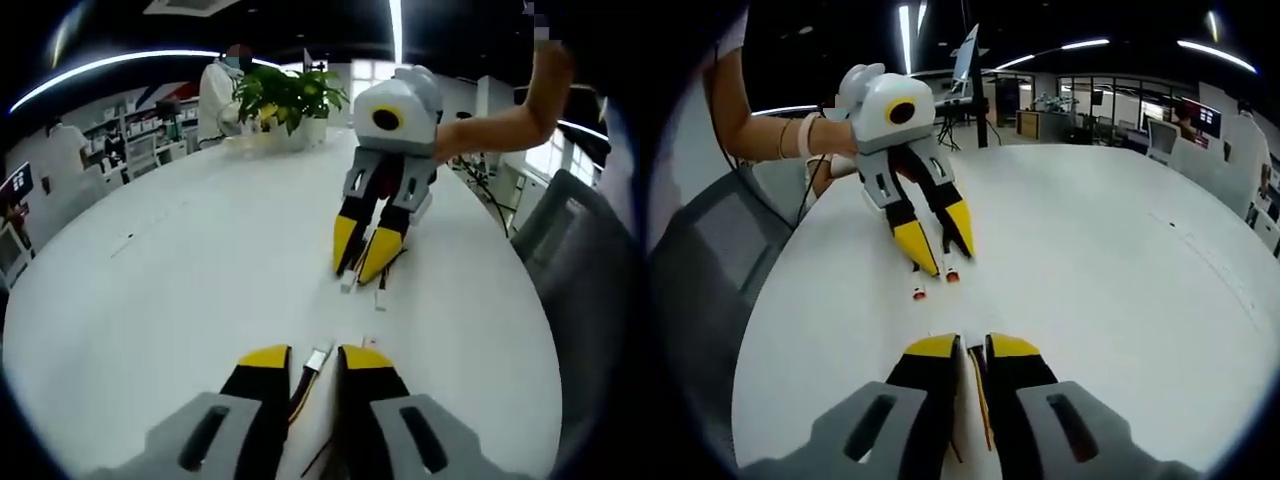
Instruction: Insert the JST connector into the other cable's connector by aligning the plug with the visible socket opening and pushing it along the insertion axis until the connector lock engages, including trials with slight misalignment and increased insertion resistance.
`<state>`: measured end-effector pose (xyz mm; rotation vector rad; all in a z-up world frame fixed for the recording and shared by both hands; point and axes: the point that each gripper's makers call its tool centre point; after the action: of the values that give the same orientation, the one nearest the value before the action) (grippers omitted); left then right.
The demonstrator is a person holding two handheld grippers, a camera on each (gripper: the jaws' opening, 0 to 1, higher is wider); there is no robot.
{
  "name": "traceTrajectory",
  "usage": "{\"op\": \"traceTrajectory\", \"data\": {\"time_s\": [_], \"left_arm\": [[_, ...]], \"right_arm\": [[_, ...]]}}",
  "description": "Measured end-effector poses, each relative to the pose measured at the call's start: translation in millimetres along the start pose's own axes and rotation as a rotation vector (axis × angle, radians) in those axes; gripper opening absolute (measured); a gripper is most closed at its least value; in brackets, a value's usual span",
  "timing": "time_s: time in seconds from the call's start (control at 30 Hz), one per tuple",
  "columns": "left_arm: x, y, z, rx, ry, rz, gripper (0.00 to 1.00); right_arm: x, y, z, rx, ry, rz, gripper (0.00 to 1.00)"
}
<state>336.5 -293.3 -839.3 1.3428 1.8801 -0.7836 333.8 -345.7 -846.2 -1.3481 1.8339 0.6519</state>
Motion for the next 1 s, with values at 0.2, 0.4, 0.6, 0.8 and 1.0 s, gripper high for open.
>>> {"op": "traceTrajectory", "data": {"time_s": [0.2,0.4,0.6,0.8,1.0], "left_arm": [[1.6,0.4,0.6,0.009,-0.004,-0.008,0.12],[2.4,-0.3,1.5,0.016,0.002,0.024,0.09],[3.7,-2.7,2.6,0.037,0.002,0.046,0.05],[3.7,-1.9,2.6,0.048,-0.011,0.065,0.01],[3.3,-4.6,3.7,0.06,-0.001,0.125,0.0]], "right_arm": [[2.6,0.9,0.1,-0.007,0.004,-0.002,0.06],[2.3,-0.5,-0.5,-0.005,0.007,-0.007,0.05],[2.2,-0.2,0.4,-0.01,0.004,-0.01,0.05],[2.0,-0.4,1.1,-0.015,-0.001,-0.013,0.05],[2.3,-1.5,2.3,-0.011,0.002,-0.031,0.05]]}}
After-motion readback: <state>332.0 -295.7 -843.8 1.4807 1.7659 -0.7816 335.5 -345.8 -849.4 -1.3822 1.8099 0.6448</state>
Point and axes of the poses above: the point that each gripper's makers call its tool centre point, and the gripper's own axes: z roughly forward along the fingers, y roughly to its left, x roughly out of its underside, and after that the axes turned 10 degrees about x, right-handed
